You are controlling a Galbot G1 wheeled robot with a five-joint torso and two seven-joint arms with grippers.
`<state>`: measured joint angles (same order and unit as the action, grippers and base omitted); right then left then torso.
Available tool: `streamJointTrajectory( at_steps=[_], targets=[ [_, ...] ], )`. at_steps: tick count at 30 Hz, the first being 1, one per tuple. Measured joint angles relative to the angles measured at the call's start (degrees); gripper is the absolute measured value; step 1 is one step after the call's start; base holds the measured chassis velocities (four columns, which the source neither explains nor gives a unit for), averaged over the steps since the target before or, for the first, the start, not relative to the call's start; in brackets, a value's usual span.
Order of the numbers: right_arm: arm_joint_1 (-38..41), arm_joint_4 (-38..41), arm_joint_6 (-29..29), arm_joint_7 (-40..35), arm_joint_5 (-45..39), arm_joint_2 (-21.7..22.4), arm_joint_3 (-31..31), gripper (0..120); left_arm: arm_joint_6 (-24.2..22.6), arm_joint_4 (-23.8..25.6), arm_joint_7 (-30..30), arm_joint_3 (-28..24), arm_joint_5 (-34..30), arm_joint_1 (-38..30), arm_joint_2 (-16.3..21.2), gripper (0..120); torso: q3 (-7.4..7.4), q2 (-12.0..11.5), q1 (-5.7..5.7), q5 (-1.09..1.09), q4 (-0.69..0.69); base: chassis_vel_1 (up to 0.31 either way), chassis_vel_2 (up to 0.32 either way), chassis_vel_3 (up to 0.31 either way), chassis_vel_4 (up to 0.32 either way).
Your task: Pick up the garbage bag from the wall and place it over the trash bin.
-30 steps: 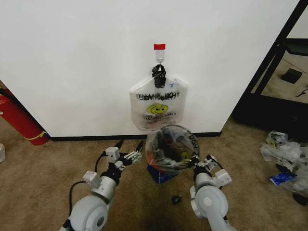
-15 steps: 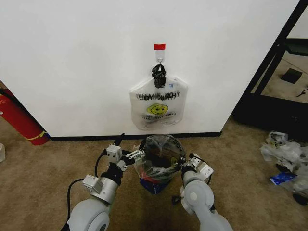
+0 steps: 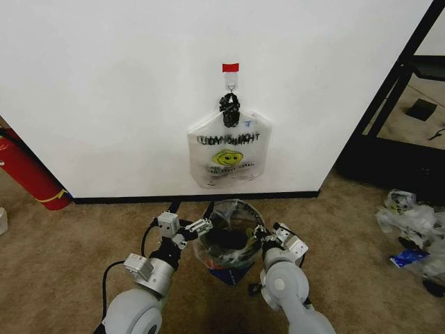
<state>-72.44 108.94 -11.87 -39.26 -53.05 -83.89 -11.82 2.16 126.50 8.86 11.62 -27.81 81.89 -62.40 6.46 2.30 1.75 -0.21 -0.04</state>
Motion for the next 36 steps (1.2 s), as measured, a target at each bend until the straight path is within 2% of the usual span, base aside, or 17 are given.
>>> streamJointTrajectory(
  at_steps=[2, 8, 9, 13, 20, 30, 36],
  targets=[
    [-0.2, 0.0, 0.1, 0.2, 0.0, 0.0, 0.0, 56, 0.0, 0.0, 0.0, 0.0, 0.0, 0.0, 0.0, 100, 0.0, 0.0, 0.0, 0.0, 0.0, 0.0, 0.0, 0.0, 0.0],
    [-2.1, 1.2, 3.4, 3.9, 4.7, 0.7, 0.2, 83, 0.0, 0.1, 0.0, 0.2, 0.0, 0.3, 0.1, 100, 0.0, 0.0, 0.0, 0.0, 0.0, 0.0, 0.0, 0.0, 0.0],
    [-2.1, 1.2, 3.4, 3.9, 4.7, 0.7, 0.2, 83, 0.0, 0.1, 0.0, 0.2, 0.0, 0.3, 0.1, 100, 0.0, 0.0, 0.0, 0.0, 0.0, 0.0, 0.0, 0.0, 0.0],
    [-2.4, 1.3, 3.4, 3.9, 4.9, 1.0, 0.1, 98, -0.1, 0.3, 0.1, 0.2, -0.1, 0.3, 0.3, 100, 0.0, 0.0, 0.0, 0.0, 0.0, 0.0, 0.0, 0.0, 0.0],
    [-3.2, 1.1, 0.3, 4.4, 5.9, 1.9, 0.0, 100, -0.2, 0.3, 0.1, -0.1, 0.1, 0.5, 0.4, 100, 0.0, 0.0, 0.0, 0.01, 0.0, 0.0, 0.0, 0.0, 0.0],
    [-2.9, 0.1, 0.4, 4.1, 2.7, 1.4, -1.4, 100, -0.2, 0.0, 0.0, -1.3, 0.5, 0.5, 0.6, 100, 0.0, 0.0, 0.0, 0.0, 0.0, 0.0, 0.0, 0.0, 0.0],
    [-4.1, -2.9, 2.4, 10.7, 13.9, 3.0, -1.4, 100, -0.3, 0.0, -0.1, -1.4, 0.5, 0.2, 1.2, 100, 0.0, 0.0, 0.0, 0.0, -0.01, 0.0, 0.0, 0.0, 0.0]
  ],
)
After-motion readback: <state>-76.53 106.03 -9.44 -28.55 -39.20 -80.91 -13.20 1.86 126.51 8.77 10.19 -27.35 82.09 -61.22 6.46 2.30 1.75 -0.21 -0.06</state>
